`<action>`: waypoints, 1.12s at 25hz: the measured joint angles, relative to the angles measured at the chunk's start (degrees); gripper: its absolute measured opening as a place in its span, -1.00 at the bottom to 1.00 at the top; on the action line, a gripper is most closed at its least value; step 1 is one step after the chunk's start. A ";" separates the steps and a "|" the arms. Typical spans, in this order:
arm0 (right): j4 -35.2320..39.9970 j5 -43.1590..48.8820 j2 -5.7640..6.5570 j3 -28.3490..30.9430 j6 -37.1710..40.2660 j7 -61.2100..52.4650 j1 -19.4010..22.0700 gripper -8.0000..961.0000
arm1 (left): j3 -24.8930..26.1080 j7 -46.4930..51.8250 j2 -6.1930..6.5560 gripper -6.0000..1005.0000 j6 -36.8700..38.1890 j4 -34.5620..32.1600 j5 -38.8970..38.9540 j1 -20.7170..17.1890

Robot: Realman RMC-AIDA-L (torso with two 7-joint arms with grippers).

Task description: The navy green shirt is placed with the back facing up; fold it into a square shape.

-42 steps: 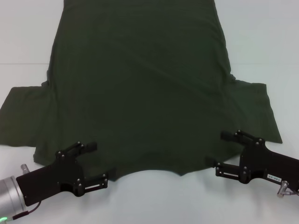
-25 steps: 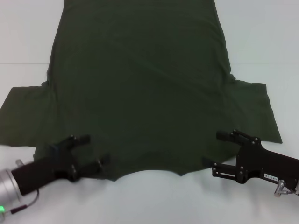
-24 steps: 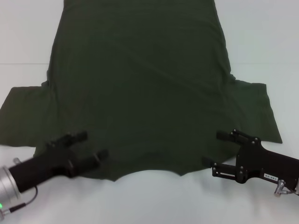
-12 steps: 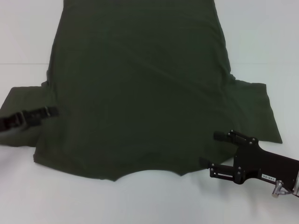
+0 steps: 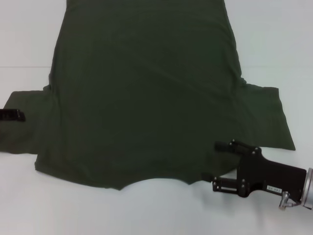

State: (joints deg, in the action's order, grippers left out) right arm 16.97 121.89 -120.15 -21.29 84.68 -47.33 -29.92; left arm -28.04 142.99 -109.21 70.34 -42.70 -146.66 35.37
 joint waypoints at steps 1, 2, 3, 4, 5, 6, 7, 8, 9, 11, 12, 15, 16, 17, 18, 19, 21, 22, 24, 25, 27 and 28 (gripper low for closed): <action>-0.01 0.01 0.01 -0.79 0.05 0.00 -0.10 0.92 | 0.01 0.40 0.09 0.74 -0.51 0.15 -0.80 0.20; -0.01 0.01 0.04 -1.52 0.08 0.00 -0.21 0.92 | 0.01 0.85 0.17 0.73 -1.15 0.43 -1.65 0.32; -0.01 0.01 0.07 -2.07 0.09 -0.01 -0.29 0.92 | 0.01 1.09 0.19 0.73 -1.68 0.65 -2.04 0.37; -0.01 0.00 0.07 -2.34 0.10 -0.02 -0.37 0.92 | 0.01 1.46 0.21 0.73 -2.35 1.03 -2.41 0.39; -0.01 0.00 0.07 -2.53 0.10 -0.02 -0.43 0.92 | 0.01 1.75 0.21 0.73 -3.06 1.53 -2.68 0.40; -0.01 0.00 0.05 -2.65 0.11 -0.03 -0.48 0.92 | 0.02 2.00 0.18 0.72 -3.96 2.23 -2.91 0.40; -0.01 0.00 0.03 -2.82 0.12 -0.03 -0.51 0.92 | 0.01 2.07 0.16 0.72 -4.22 2.44 -2.96 0.40; -0.02 0.00 0.03 -3.00 0.14 -0.03 -0.53 0.92 | 0.01 2.22 0.12 0.72 -4.88 3.08 -3.07 0.40; -0.01 0.00 0.03 -3.36 0.19 -0.03 -0.55 0.92 | 0.01 2.22 0.12 0.72 -4.88 3.08 -3.07 0.40; -0.01 0.00 0.03 -4.47 0.30 0.07 -0.59 0.92 | 0.01 2.63 0.09 0.71 -6.25 4.28 -3.24 0.31; -0.02 0.00 0.04 -5.00 0.32 0.14 -0.60 0.92 | 0.01 3.12 0.09 0.71 -6.75 4.48 -3.29 0.19; -0.02 0.01 0.02 -5.88 0.31 0.21 -0.65 0.92 | -0.06 3.88 0.09 0.70 -7.62 4.50 -3.70 0.00; -0.02 0.01 0.01 -5.93 0.29 0.21 -0.67 0.92 | -0.06 4.13 0.09 0.70 -7.84 4.49 -4.20 -0.02; -0.01 0.02 -0.01 -5.96 0.29 0.22 -0.67 0.92 | -0.07 4.48 0.09 0.70 -8.14 4.47 -4.96 -0.03; -0.02 0.04 -0.01 -5.99 0.29 0.22 -0.67 0.92 | -0.07 4.86 0.08 0.70 -8.45 4.47 -5.75 -0.03; -0.02 0.06 -0.01 -6.01 0.29 0.21 -0.67 0.92 | -0.07 4.91 0.06 0.70 -8.52 4.47 -5.93 -0.03; -0.01 0.08 0.00 -6.04 0.29 0.21 -0.67 0.92 | -0.09 5.05 -0.10 0.69 -8.77 4.56 -6.26 0.07; -0.01 0.09 0.00 -6.04 0.29 0.21 -0.67 0.92 | -0.09 5.04 -0.19 0.69 -8.86 4.59 -6.27 0.12; -0.02 0.10 0.00 -6.05 0.31 0.18 -0.66 0.92 | -0.09 4.94 -0.36 0.69 -9.16 4.70 -6.28 0.24; -0.01 0.10 0.00 -6.05 0.31 0.16 -0.66 0.92 | -0.08 4.86 -0.42 0.68 -9.34 4.84 -6.28 0.33; -0.01 0.10 0.00 -6.05 0.31 0.12 -0.66 0.92 | -0.08 4.77 -0.47 0.68 -9.50 5.09 -6.28 0.43; -0.01 0.10 0.00 -6.05 0.31 0.10 -0.66 0.92 | -0.08 4.75 -0.48 0.68 -9.53 5.12 -6.28 0.44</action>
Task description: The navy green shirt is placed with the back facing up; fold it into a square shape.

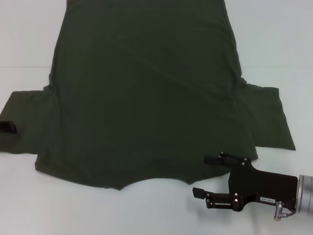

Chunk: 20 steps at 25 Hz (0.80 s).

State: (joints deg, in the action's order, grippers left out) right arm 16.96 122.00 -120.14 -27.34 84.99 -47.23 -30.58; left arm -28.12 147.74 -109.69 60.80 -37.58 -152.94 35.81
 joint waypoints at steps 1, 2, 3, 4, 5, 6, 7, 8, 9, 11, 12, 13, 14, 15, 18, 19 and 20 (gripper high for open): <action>0.00 0.00 0.00 0.00 0.00 -0.01 0.00 0.92 | 0.00 -0.02 -0.01 0.67 -0.07 0.01 0.00 0.00; 0.00 0.00 0.00 0.00 0.00 -0.01 0.02 0.92 | 0.00 -0.02 -0.02 0.67 -0.16 0.01 0.00 0.01; 0.00 0.00 0.00 0.00 0.00 -0.02 0.04 0.92 | 0.01 -0.02 -0.04 0.67 -0.31 0.06 0.00 0.02; 0.00 0.00 0.00 0.00 0.00 -0.02 0.06 0.92 | 0.00 -0.02 -0.06 0.67 -0.43 0.14 0.00 0.02; 0.00 0.00 0.00 0.00 0.00 -0.04 0.07 0.92 | 0.00 -0.02 -0.07 0.67 -0.66 0.38 0.00 0.05; 0.00 0.00 0.00 0.00 0.00 -0.07 0.08 0.92 | 0.00 -0.01 -0.08 0.66 -0.80 0.55 0.01 0.07; 0.00 0.00 0.00 0.00 0.00 -0.09 0.09 0.92 | 0.00 -0.01 -0.08 0.66 -0.91 0.72 0.01 0.11; 0.00 0.00 0.00 0.00 -0.01 -0.11 0.09 0.92 | 0.00 -0.01 -0.11 0.66 -0.93 0.76 0.01 0.12; 0.00 0.00 0.00 0.00 -0.01 -0.13 0.09 0.92 | 0.00 -0.01 -0.14 0.66 -0.95 0.77 0.01 0.13; 0.00 0.00 0.00 0.01 -0.06 -0.14 0.09 0.92 | 0.00 -0.01 -0.21 0.65 -0.95 0.78 0.01 0.17; 0.00 0.00 0.00 0.01 -0.07 -0.14 0.09 0.92 | -0.01 -0.01 -0.27 0.65 -0.95 0.78 0.01 0.19; 0.00 0.00 0.00 0.01 -0.08 -0.14 0.07 0.92 | 0.00 -0.01 -0.33 0.65 -0.95 0.77 0.01 0.23; 0.00 -0.01 0.00 0.01 -0.09 -0.14 0.05 0.92 | -0.01 -0.02 -0.39 0.65 -0.95 0.77 0.01 0.27; 0.00 0.00 0.00 0.00 -0.09 -0.14 0.05 0.92 | -0.09 -0.03 -0.49 0.64 -0.96 0.78 0.02 0.29; 0.00 0.00 0.00 0.01 -0.09 -0.14 0.03 0.92 | -0.41 -0.04 -0.68 0.64 -1.04 0.77 0.04 0.35; 0.00 0.00 0.00 0.01 -0.08 -0.14 0.02 0.92 | -0.44 -0.05 -0.77 0.63 -1.13 0.77 0.05 0.39; 0.00 0.00 0.00 0.01 -0.08 -0.14 0.02 0.92 | -0.44 -0.05 -0.77 0.63 -1.13 0.77 0.05 0.39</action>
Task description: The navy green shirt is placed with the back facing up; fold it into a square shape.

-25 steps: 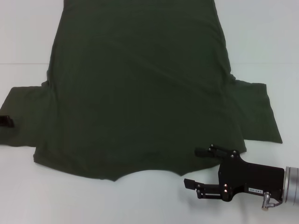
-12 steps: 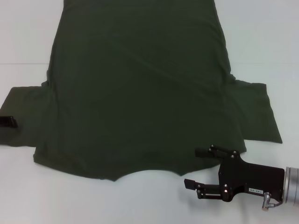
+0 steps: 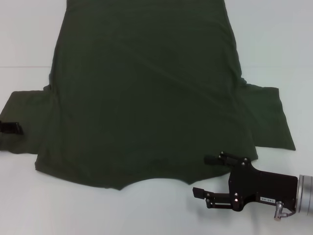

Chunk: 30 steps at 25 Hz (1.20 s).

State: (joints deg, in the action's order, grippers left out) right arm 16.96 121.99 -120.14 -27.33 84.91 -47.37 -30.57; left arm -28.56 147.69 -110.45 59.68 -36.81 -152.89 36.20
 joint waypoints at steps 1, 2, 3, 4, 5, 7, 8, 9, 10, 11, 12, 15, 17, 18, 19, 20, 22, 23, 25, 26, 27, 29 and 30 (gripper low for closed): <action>0.00 0.00 0.00 0.00 0.00 0.00 -0.01 0.92 | -0.02 -0.01 -0.03 0.63 -0.03 -0.01 0.03 0.05; 0.00 0.00 0.00 0.00 -0.01 0.00 -0.01 0.92 | -0.04 -0.01 -0.04 0.63 -0.05 -0.01 0.10 0.12; 0.00 0.00 0.00 0.00 -0.03 0.00 -0.01 0.92 | -0.07 -0.02 -0.07 0.63 -0.06 0.03 0.18 0.20; 0.00 0.00 0.00 0.00 -0.03 0.00 -0.02 0.92 | -0.07 -0.02 -0.09 0.62 -0.07 0.17 0.25 0.31; 0.00 0.00 0.00 0.00 -0.06 0.00 -0.02 0.92 | -0.08 -0.03 -0.11 0.62 -0.07 0.36 0.27 0.45; 0.00 0.00 0.00 0.00 -0.13 0.00 -0.02 0.92 | -0.10 -0.12 -0.14 0.62 -0.09 0.87 0.30 0.83; 0.00 0.00 0.00 0.00 -0.18 0.00 -0.02 0.92 | -0.10 -0.21 -0.14 0.62 -0.09 1.07 0.32 1.01; 0.00 0.00 0.00 0.00 -0.19 0.00 -0.02 0.92 | -0.10 -0.35 -0.14 0.61 -0.09 1.27 0.34 1.20; 0.00 0.00 0.00 0.00 -0.20 0.00 -0.02 0.92 | -0.10 -0.49 -0.16 0.61 -0.09 1.43 0.37 1.40; -0.05 -0.01 0.00 0.00 -0.21 0.00 -0.02 0.92 | -0.10 -0.59 -0.23 0.61 -0.09 1.52 0.39 1.55; -0.05 -0.01 0.00 0.00 -0.21 0.00 -0.02 0.92 | -0.10 -0.62 -0.32 0.61 -0.10 1.52 0.40 1.69; -0.09 -0.06 0.00 0.00 -0.26 0.00 -0.02 0.92 | -0.09 -0.67 -0.56 0.60 -0.28 1.55 0.41 2.10; -0.09 -0.09 0.00 0.00 -0.34 0.00 -0.02 0.92 | -0.10 -0.69 -0.61 0.60 -0.35 1.55 0.41 2.25; -0.09 -0.11 0.00 0.00 -0.36 0.00 -0.02 0.92 | -0.10 -0.69 -0.64 0.59 -0.36 1.56 0.41 2.31; -0.09 -0.13 0.00 0.00 -0.37 0.00 -0.02 0.92 | -0.10 -0.69 -0.67 0.59 -0.37 1.57 0.41 2.34; -0.09 -0.15 0.00 0.00 -0.37 0.00 -0.01 0.92 | -0.10 -0.68 -0.69 0.59 -0.48 1.57 0.40 2.35; -0.09 -0.19 0.00 0.00 -0.37 0.00 0.02 0.92 | -0.07 -0.66 -0.81 0.58 -0.84 1.57 0.40 2.36; -0.09 -0.21 0.00 0.00 -0.37 0.00 0.05 0.92 | -0.19 -0.68 -0.99 0.58 -1.19 1.48 0.28 2.32; -0.09 -0.25 0.00 0.00 -0.33 0.00 0.08 0.92 | -1.13 -0.74 -1.32 0.58 -1.93 1.24 0.00 2.16; -0.09 -0.26 0.00 0.00 -0.25 0.00 0.08 0.92 | -1.99 -0.69 -1.46 0.58 -2.46 1.19 -0.16 2.03; -0.09 -0.28 0.00 0.00 -0.21 0.00 0.09 0.92 | -2.60 -0.62 -1.51 0.57 -2.85 1.19 -0.22 1.95; -0.09 -0.33 0.00 0.00 -0.14 0.00 0.13 0.92 | -3.40 -0.54 -1.65 0.57 -3.36 1.25 -0.23 1.90; -0.09 -0.34 0.00 0.00 -0.10 0.00 0.12 0.92 | -3.59 -0.62 -1.76 0.57 -3.44 1.23 -0.23 1.90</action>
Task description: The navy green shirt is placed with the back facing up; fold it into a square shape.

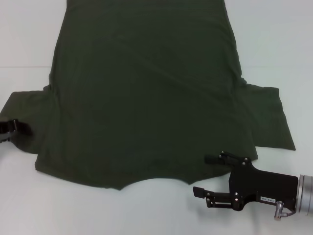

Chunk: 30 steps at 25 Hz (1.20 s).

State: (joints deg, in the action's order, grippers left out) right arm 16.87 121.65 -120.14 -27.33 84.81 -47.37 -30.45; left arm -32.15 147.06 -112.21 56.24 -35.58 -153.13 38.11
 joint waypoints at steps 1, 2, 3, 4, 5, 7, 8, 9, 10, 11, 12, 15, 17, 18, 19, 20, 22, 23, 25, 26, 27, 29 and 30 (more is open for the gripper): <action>0.00 0.00 0.00 0.00 0.04 0.00 -0.01 0.92 | -0.20 0.01 -0.16 0.48 -0.20 -0.23 -0.01 0.00; 0.00 -0.01 0.00 0.00 0.07 0.00 -0.03 0.92 | -0.31 0.01 -0.28 0.39 -0.35 -0.48 -0.02 -0.01; 0.00 -0.01 0.00 0.00 0.09 0.00 -0.05 0.92 | -0.31 0.02 -0.45 0.30 -0.59 -0.82 -0.02 -0.06; 0.00 -0.02 0.00 0.00 0.10 0.00 -0.06 0.92 | -0.31 0.01 -0.53 0.22 -0.71 -1.02 0.01 -0.11; 0.00 -0.02 0.00 0.00 0.10 0.00 -0.06 0.92 | -0.31 -0.01 -0.56 0.13 -0.78 -1.17 0.06 -0.16; 0.00 -0.06 0.00 0.00 0.11 -0.02 -0.06 0.92 | -0.33 -0.04 -0.57 -0.06 -0.80 -1.22 0.11 -0.17; 0.00 -0.08 0.00 0.00 0.12 -0.05 -0.06 0.92 | -0.33 -0.08 -0.57 -0.16 -0.80 -1.25 0.10 -0.18; 0.00 -0.09 0.00 0.00 0.13 -0.06 -0.05 0.92 | -0.43 -0.12 -0.57 -0.26 -0.80 -1.27 0.05 -0.19; 0.00 -0.10 0.00 0.00 0.14 -0.07 -0.05 0.92 | -0.56 -0.16 -0.57 -0.36 -0.80 -1.29 0.01 -0.19; 0.00 -0.10 0.00 0.00 0.15 -0.07 -0.05 0.92 | -0.67 -0.20 -0.57 -0.43 -0.80 -1.33 -0.02 -0.20; 0.00 -0.10 0.00 0.00 0.16 -0.08 -0.05 0.92 | -0.75 -0.22 -0.57 -0.50 -0.80 -1.42 -0.01 -0.23; 0.00 -0.10 0.00 0.00 0.19 -0.09 -0.10 0.92 | -0.81 -0.39 -0.55 -0.72 -0.84 -1.71 0.22 -0.35; 0.00 -0.12 0.00 0.00 0.19 -0.09 -0.11 0.92 | -0.67 -1.03 -0.55 -0.81 -0.91 -1.84 0.34 -0.45; 0.00 -0.13 0.00 0.03 0.19 -0.09 -0.11 0.92 | -0.56 -1.32 -0.62 -0.83 -1.05 -2.05 0.38 -0.54; 0.00 -0.13 0.00 0.12 0.19 -0.09 -0.12 0.92 | -0.56 -1.32 -0.62 -0.85 -1.05 -2.05 0.38 -0.54; 0.00 -0.13 0.00 0.23 0.18 -0.09 -0.12 0.92 | -0.34 -1.73 -1.20 -0.87 -1.48 -3.79 0.56 -1.21; 0.00 -0.13 0.00 0.39 0.15 -0.09 -0.13 0.92 | -0.31 -1.74 -1.60 -0.90 -1.53 -5.28 0.59 -1.67; 0.00 -0.13 0.00 0.44 0.14 -0.09 -0.14 0.92 | -0.30 -1.75 -1.79 -0.92 -1.52 -6.26 0.60 -2.00; 0.00 -0.14 0.00 0.48 0.14 -0.09 -0.14 0.92 | -0.31 -1.75 -1.86 -0.93 -1.37 -8.12 0.62 -2.47; 0.00 -0.13 0.00 0.50 0.15 -0.09 -0.13 0.92 | -0.32 -1.76 -1.76 -0.93 -1.21 -8.65 0.63 -2.58; 0.00 -0.14 0.00 0.51 0.16 -0.09 -0.11 0.92 | -0.32 -1.76 -1.47 -0.93 -0.97 -9.15 0.64 -2.65; 0.00 -0.16 0.00 0.53 0.19 -0.09 -0.07 0.92 | -0.30 -1.76 -0.88 -0.93 -0.47 -9.81 0.64 -2.70; 0.00 -0.18 0.00 0.53 0.19 -0.09 -0.04 0.92 | -0.29 -1.73 -0.64 -0.93 -0.18 -10.20 0.65 -2.70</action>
State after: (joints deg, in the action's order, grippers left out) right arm 16.87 121.47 -120.14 -26.81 85.00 -47.47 -30.48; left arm -32.45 145.34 -112.85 56.06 -45.78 -152.48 35.41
